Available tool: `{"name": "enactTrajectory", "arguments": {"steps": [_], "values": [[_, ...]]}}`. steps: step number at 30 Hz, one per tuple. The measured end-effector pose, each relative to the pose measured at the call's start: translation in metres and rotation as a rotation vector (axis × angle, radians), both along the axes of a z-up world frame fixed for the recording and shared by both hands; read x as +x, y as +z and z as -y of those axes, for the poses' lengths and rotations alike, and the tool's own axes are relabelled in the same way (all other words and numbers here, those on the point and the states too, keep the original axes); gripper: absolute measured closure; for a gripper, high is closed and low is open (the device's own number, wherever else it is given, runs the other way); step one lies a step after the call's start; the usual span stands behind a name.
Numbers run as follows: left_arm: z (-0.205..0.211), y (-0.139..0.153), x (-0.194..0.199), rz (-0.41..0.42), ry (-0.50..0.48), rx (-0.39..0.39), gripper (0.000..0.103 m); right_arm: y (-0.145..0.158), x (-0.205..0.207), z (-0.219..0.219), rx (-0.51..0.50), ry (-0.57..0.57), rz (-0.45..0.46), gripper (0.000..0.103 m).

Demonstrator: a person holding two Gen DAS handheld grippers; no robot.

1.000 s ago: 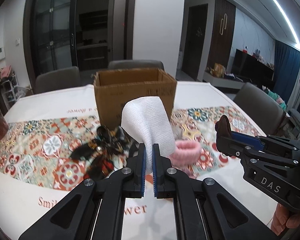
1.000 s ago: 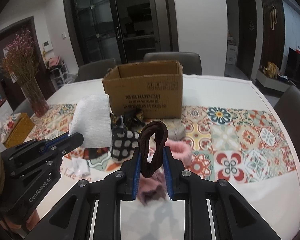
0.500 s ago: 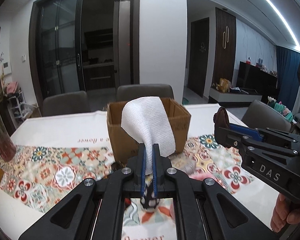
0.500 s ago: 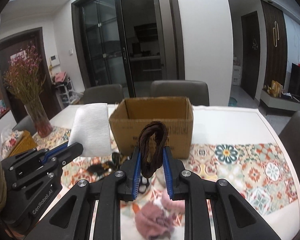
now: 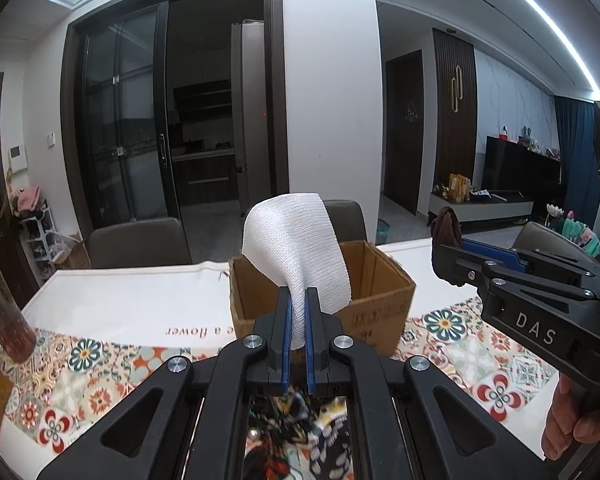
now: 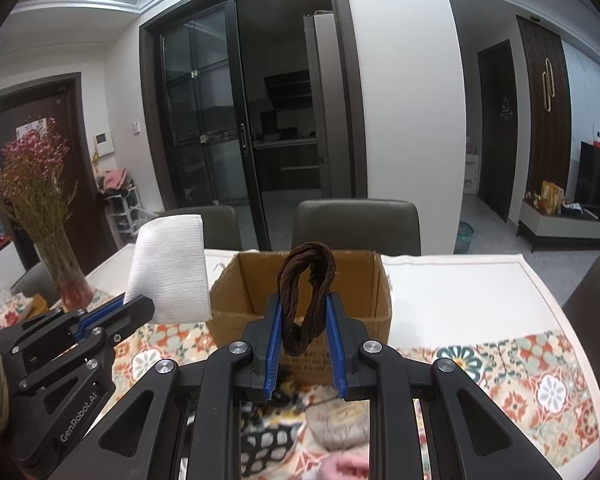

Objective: Organize soft objects
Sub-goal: 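Carry the hair tie with the right gripper into the cardboard box and release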

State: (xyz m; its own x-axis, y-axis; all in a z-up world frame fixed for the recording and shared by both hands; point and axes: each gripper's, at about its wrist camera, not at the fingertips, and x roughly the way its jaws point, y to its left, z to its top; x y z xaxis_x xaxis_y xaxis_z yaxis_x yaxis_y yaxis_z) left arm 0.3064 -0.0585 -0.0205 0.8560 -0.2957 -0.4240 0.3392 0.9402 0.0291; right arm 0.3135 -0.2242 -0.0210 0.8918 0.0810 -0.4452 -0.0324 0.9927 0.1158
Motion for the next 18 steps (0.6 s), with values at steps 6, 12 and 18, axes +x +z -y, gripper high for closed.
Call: {"name": "enactTrajectory", "arguments": {"steps": [6, 12, 18], "values": [[0.003, -0.001, 0.026, 0.017, 0.003, 0.008, 0.095, 0.001, 0.028, 0.004, -0.006, -0.007, 0.009, 0.08], [0.007, -0.005, 0.052, 0.022, 0.006, 0.019, 0.095, -0.003, 0.051, 0.008, -0.013, -0.012, 0.003, 0.08], [0.014, -0.014, 0.073, 0.006, 0.003, 0.038, 0.095, -0.011, 0.077, 0.013, -0.021, -0.017, -0.019, 0.08]]}}
